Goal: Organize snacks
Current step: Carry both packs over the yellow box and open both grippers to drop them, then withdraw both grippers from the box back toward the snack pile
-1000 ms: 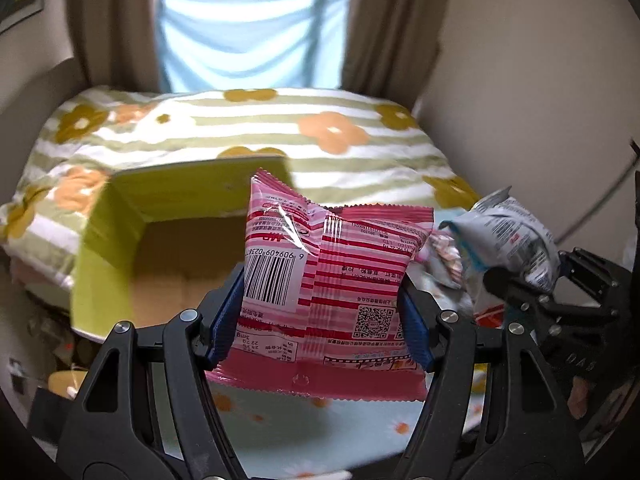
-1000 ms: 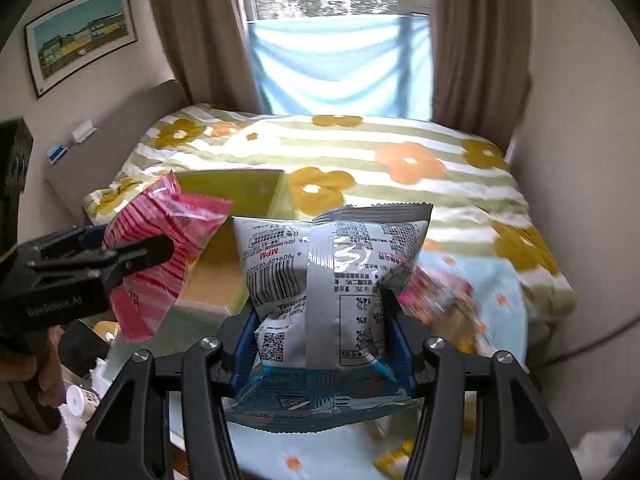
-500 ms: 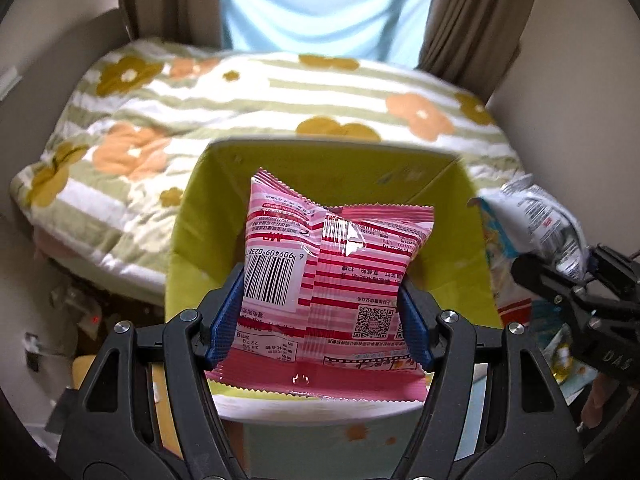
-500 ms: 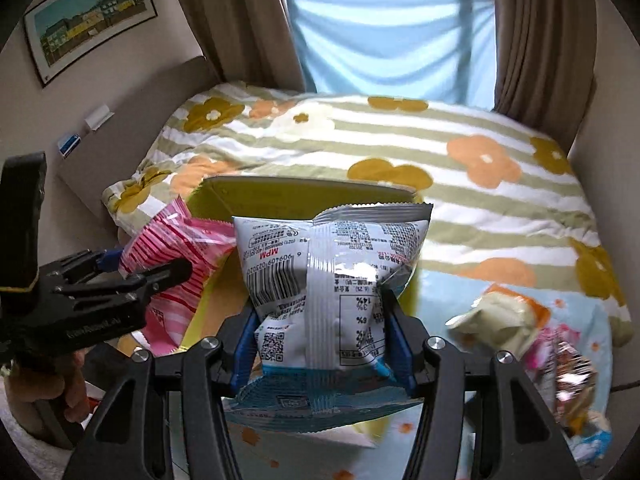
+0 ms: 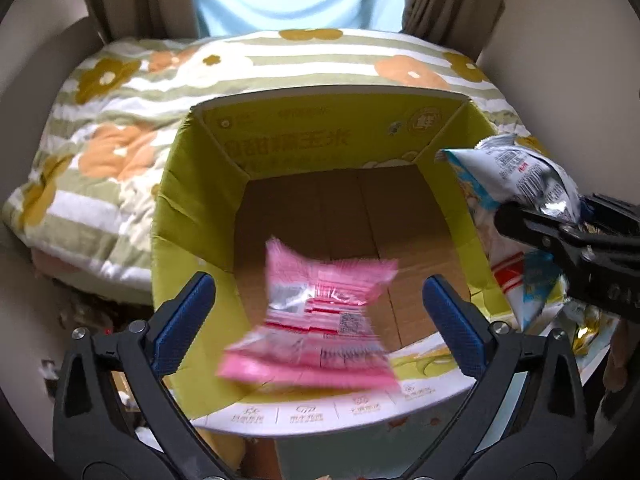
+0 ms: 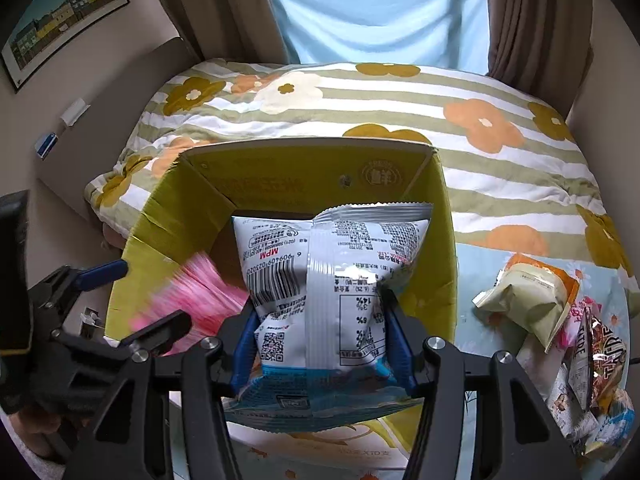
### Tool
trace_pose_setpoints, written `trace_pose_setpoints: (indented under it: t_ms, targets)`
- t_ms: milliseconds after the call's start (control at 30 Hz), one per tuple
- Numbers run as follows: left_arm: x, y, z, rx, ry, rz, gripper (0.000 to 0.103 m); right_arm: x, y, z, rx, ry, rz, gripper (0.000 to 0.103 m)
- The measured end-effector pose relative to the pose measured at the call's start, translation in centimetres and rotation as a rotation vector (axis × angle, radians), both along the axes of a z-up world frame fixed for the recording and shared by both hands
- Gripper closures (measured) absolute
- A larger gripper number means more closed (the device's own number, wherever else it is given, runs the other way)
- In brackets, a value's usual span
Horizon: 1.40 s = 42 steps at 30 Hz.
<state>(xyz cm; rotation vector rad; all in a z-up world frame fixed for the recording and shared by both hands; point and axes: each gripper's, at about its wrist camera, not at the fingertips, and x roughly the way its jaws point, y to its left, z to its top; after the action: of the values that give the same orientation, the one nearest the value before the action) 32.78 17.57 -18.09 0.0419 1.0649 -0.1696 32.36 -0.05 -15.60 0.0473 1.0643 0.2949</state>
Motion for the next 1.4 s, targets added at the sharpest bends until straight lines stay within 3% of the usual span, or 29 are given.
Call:
trace_pose_setpoints:
  t_ms: [400, 500, 567, 633, 733, 1000, 1167, 1400]
  targets:
    - [-1.9, 2.1, 0.7, -0.012, 0.007, 0.061, 0.000, -0.2, 1.6, -1.4, -0.057, 0.002, 0.026, 0.050]
    - [-2.3, 2.3, 0.9, -0.022, 0.001, 0.073, 0.000, 0.0, 2.1, -2.2, -0.076, 0.048, 0.056, 0.046]
    - [-2.6, 2.3, 1.1, -0.029, 0.002, 0.076, 0.000, 0.0, 2.1, -2.7, -0.069, 0.075, 0.076, 0.019]
    - [-3.1, 2.2, 1.5, -0.020, -0.013, 0.080, 0.000, -0.4, 1.9, -2.6, -0.064, 0.036, 0.063, 0.000]
    - [-3.6, 2.1, 1.8, -0.012, -0.020, 0.087, 0.000, -1.0, 1.4, -2.1, -0.024, -0.014, 0.062, 0.000]
    - [-4.7, 2.2, 2.6, -0.032, -0.031, 0.110, 0.000, -2.3, 1.1, -0.9, 0.038, -0.006, 0.088, 0.000]
    - [-5.3, 1.9, 3.5, -0.033, -0.062, 0.116, 0.000, -3.3, 1.2, 0.6, 0.017, -0.048, 0.100, 0.000]
    - [-5.8, 0.2, 4.9, -0.061, -0.115, 0.058, 0.001, -5.0, -0.8, 2.1, 0.047, -0.069, 0.047, 0.000]
